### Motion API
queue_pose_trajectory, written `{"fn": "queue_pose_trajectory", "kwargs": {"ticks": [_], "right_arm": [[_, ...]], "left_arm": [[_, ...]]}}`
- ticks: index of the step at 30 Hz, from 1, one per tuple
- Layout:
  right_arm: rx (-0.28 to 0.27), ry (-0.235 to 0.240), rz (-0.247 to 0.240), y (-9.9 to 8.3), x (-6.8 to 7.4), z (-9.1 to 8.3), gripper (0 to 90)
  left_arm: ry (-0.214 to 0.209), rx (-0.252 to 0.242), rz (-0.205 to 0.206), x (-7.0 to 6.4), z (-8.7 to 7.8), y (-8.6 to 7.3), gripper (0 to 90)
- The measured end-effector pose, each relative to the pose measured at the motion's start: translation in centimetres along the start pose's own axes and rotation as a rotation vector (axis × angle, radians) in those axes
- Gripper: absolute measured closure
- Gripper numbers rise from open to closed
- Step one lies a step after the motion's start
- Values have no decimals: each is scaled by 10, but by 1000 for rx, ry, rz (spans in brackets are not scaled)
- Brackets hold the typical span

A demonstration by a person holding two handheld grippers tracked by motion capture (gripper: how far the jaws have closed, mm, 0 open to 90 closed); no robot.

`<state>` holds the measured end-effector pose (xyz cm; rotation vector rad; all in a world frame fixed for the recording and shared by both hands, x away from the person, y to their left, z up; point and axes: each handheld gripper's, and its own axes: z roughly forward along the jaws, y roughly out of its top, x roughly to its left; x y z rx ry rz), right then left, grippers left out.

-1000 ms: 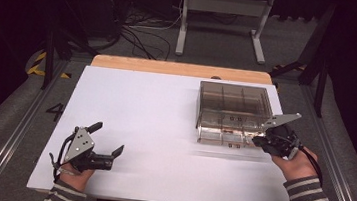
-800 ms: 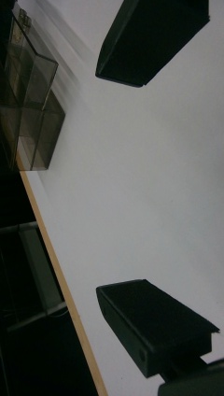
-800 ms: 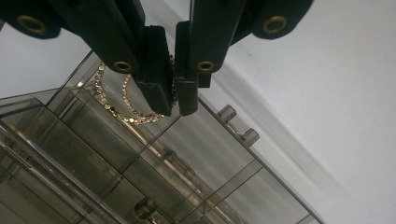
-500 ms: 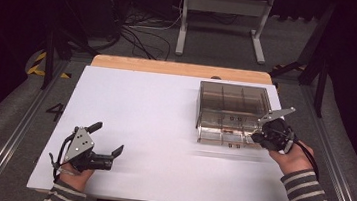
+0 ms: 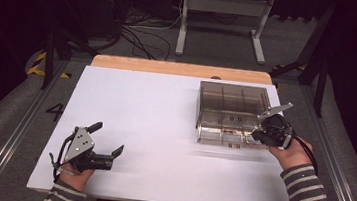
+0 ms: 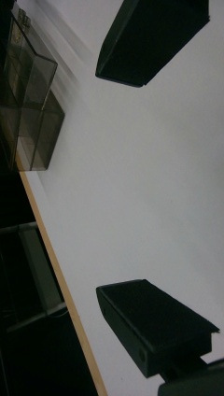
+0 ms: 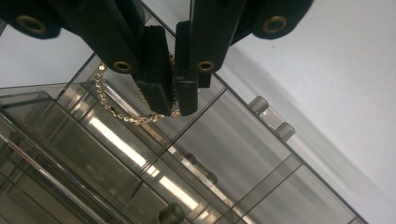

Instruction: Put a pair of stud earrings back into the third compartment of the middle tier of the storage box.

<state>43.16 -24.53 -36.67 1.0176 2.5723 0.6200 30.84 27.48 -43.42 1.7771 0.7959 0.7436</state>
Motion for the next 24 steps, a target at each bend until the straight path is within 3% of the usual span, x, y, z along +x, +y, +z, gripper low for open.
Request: {"fn": "queue_pose_trajectory", "kwargs": {"ticks": [24], "right_arm": [[47, 19, 26, -1, -8, 17, 857]], "left_arm": [[0, -1, -1, 0, 0, 0, 16]]}}
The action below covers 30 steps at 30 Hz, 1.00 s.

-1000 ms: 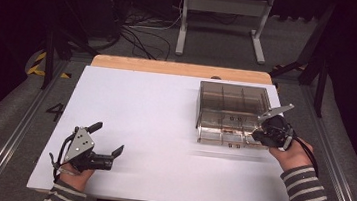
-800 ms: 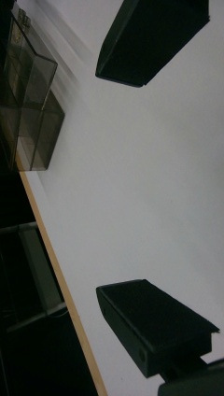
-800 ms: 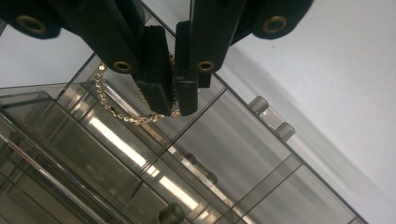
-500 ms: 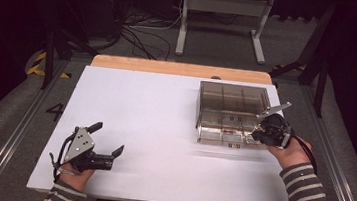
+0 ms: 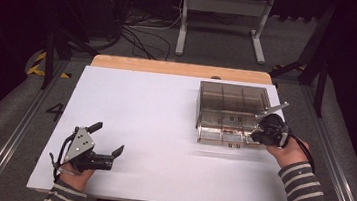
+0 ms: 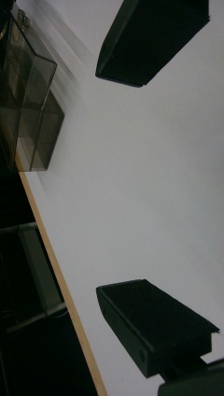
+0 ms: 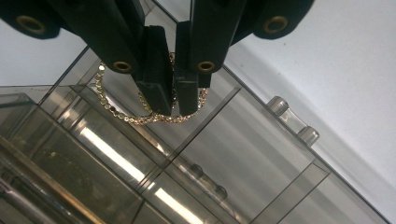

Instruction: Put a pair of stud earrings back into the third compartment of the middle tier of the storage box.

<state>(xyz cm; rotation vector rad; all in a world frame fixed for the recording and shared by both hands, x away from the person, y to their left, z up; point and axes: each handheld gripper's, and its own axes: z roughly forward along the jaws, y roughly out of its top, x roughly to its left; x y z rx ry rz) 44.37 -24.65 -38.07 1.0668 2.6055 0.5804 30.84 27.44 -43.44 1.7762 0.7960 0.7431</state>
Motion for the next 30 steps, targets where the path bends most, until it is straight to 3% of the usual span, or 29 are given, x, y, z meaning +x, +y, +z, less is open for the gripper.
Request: {"fn": "queue_pose_trajectory", "kwargs": {"ticks": [30], "right_arm": [[43, 46, 3, 1, 1, 10, 854]], "left_arm": [[0, 2, 1, 0, 0, 0, 16]]}}
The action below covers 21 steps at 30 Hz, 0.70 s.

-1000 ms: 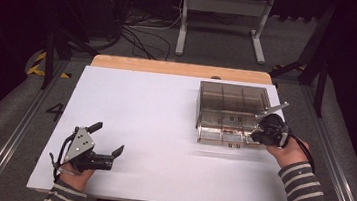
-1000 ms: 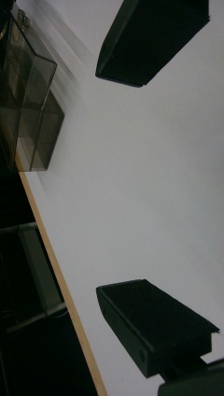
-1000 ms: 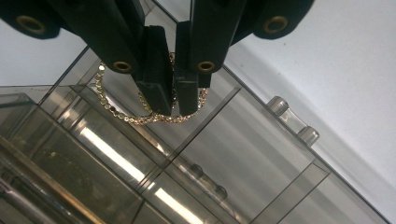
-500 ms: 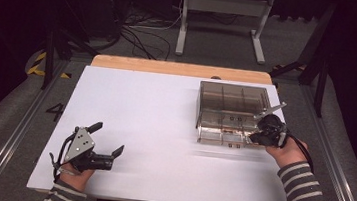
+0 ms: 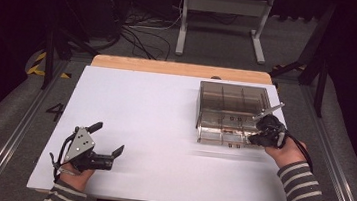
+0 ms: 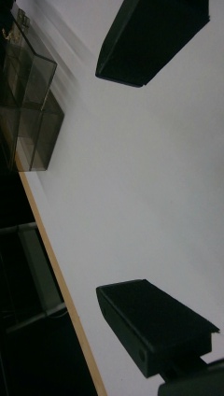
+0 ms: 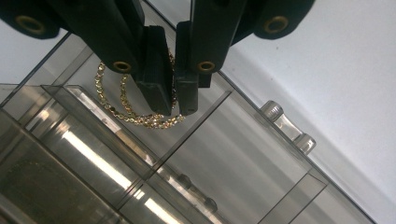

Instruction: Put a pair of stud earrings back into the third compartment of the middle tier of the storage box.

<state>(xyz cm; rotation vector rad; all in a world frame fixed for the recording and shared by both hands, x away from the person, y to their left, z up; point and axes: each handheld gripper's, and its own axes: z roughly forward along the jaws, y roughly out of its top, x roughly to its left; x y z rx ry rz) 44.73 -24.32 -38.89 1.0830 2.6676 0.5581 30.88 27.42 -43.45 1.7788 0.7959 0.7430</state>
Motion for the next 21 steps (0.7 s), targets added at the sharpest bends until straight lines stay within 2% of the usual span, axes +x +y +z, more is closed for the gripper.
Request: {"fn": "queue_pose_trajectory", "kwargs": {"ticks": [15, 21], "right_arm": [[-18, 9, 1, -1, -1, -3, 826], [-84, -21, -4, -2, 4, -18, 878]], "left_arm": [[1, -2, -4, 0, 0, 0, 16], [3, -1, 0, 1, 0, 0, 16]]}}
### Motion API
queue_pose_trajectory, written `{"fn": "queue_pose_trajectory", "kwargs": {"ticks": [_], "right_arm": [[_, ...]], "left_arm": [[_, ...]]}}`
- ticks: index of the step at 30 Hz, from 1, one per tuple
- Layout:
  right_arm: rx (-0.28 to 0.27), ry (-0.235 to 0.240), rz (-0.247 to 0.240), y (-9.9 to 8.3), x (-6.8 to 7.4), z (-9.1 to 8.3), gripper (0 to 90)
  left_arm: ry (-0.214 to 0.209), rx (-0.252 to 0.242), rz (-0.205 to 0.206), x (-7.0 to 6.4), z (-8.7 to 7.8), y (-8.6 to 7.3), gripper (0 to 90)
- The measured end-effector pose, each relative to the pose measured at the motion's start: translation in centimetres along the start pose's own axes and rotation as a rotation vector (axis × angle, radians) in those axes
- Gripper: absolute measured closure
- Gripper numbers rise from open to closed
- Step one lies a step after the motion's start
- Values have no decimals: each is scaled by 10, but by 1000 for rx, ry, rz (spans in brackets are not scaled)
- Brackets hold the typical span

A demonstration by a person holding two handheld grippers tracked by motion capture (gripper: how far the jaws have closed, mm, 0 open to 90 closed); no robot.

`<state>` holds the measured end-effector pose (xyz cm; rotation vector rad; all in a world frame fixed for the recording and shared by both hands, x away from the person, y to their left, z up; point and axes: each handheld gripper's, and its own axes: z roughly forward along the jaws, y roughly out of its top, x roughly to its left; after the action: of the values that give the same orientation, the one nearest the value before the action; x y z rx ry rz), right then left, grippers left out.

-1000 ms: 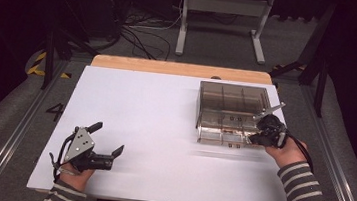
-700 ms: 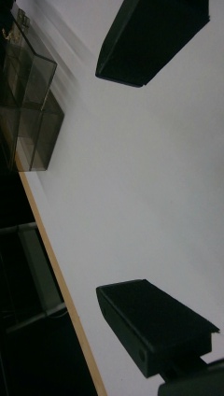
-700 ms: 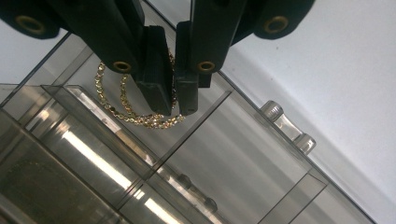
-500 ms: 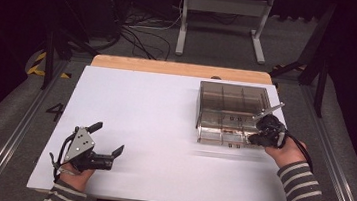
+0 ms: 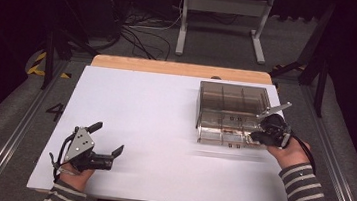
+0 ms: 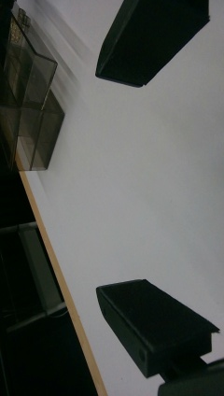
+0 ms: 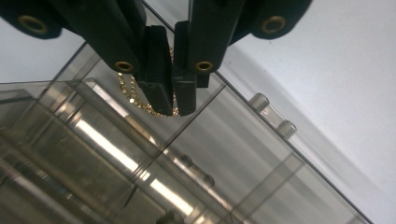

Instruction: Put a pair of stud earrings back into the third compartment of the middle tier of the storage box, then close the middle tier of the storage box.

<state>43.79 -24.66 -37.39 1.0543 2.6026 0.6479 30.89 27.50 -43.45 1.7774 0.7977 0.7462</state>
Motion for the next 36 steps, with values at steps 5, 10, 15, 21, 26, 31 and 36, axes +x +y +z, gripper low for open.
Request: {"fn": "queue_pose_trajectory", "kwargs": {"ticks": [5, 10, 15, 21, 26, 31, 36], "right_arm": [[-48, -19, -28, -1, 11, -13, 897], [-80, -9, -39, -4, 20, -19, 897], [-96, 0, -56, -9, 30, -20, 897], [-112, 4, -69, -15, 38, -20, 898], [-133, 20, -68, -21, 43, -18, 897], [-122, 25, -98, -24, 49, -12, 897], [-105, 37, -112, -27, 52, -7, 897]], "left_arm": [[-2, -3, -3, 0, 0, 0, 16], [-1, -2, -2, -1, 0, 0, 16], [-1, -1, 1, -1, 0, 0, 16], [-1, -4, -2, -1, -1, 0, 16], [0, -1, -3, -1, -1, 0, 16], [0, -2, 5, -1, 0, 0, 16], [-3, -4, -3, -1, -1, 0, 16]]}}
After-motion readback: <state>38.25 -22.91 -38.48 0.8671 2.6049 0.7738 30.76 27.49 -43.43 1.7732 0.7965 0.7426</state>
